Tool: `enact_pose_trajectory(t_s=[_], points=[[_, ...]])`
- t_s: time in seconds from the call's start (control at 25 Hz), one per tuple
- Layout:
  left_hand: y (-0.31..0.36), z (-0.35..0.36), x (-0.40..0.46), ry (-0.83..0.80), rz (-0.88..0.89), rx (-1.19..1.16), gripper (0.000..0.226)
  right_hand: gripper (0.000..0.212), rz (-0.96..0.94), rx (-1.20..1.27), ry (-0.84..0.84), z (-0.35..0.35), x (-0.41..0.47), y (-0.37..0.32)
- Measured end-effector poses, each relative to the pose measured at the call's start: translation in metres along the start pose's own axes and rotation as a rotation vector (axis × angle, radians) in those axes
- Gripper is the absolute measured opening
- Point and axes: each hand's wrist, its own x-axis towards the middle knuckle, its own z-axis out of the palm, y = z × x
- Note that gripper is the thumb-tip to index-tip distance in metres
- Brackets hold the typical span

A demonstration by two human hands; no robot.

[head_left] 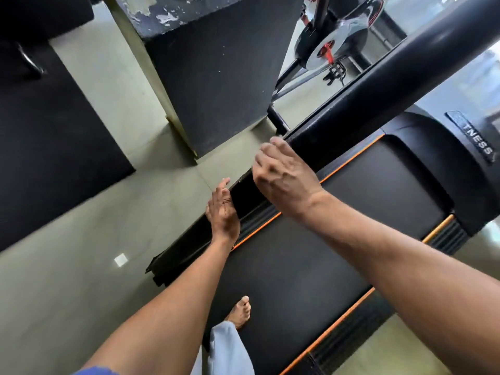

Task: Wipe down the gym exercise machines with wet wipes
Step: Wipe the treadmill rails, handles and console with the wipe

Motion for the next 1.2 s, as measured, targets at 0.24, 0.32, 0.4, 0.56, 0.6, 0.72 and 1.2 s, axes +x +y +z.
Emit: enact_pose_trajectory(t_s=[0.24,0.32,0.4,0.56,0.6,0.72,1.2], points=[[0.000,-0.010,0.006,-0.126,0.001,-0.001,0.065,0.036,-0.227,0.006,-0.165,0.028,0.008,-0.029],[0.001,-0.016,0.008,-0.142,0.021,-0.087,0.064,0.029,-0.210,0.034,-0.065,0.013,-0.003,-0.001],[0.013,-0.017,0.008,-0.127,0.015,-0.137,0.060,0.026,-0.118,0.038,0.051,-0.011,-0.015,0.045],[0.038,-0.006,0.001,-0.035,0.082,0.019,0.059,0.039,0.258,0.043,0.128,-0.048,-0.026,0.116],[0.041,0.000,0.004,0.001,0.069,-0.044,0.056,0.038,0.295,0.047,0.130,-0.046,-0.022,0.106],[0.034,0.003,0.011,0.006,0.060,-0.058,0.039,0.036,0.117,-0.015,0.093,-0.010,-0.007,0.027],[0.031,-0.027,0.031,-0.466,0.073,-0.120,0.048,0.040,0.313,0.031,0.239,-0.012,-0.059,0.091]])
